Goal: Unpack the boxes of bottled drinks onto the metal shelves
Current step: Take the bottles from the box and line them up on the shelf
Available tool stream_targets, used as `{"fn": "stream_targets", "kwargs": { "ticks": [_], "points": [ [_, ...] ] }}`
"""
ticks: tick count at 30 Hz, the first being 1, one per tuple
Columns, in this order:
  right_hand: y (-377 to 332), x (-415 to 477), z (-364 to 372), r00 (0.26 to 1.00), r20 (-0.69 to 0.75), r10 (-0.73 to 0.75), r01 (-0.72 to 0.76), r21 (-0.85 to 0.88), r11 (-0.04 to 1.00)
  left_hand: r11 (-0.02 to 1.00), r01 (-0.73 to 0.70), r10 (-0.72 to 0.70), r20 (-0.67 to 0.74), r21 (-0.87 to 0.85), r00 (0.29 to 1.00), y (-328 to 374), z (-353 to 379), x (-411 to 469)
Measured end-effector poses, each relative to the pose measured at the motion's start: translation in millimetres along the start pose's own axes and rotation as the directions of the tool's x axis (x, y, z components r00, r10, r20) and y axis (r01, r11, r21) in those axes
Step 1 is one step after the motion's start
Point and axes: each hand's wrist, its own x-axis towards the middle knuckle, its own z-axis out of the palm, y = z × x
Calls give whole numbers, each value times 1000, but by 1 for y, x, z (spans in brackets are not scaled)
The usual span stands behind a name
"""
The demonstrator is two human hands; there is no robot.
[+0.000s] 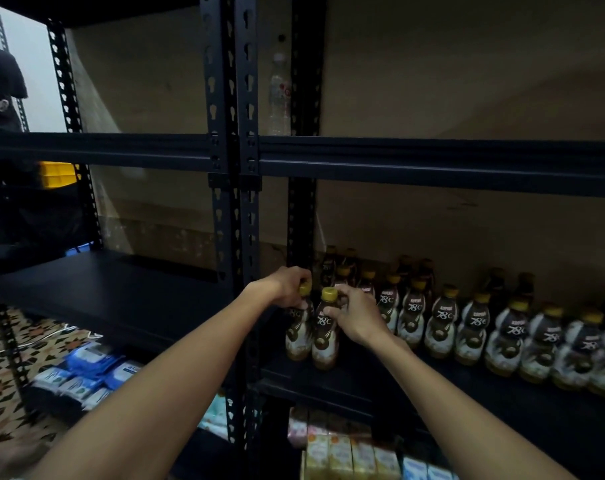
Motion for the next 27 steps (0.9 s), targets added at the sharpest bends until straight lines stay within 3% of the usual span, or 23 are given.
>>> {"fn": "stream_targets", "kwargs": {
  "ticks": [17, 22, 27],
  "points": [
    [-5, -14, -8, 997, 77, 21, -22, 15, 1000, 993, 50, -57, -69, -103, 996, 4, 10, -9],
    [-1, -11, -13, 990, 138, 28, -29, 5, 1000, 994, 87, -87, 13, -73, 996, 13, -1, -13],
    [3, 1, -41, 999, -25, 23, -22, 46, 999, 991, 46, -43, 27, -129, 999, 40, -27, -7]
  ]
}}
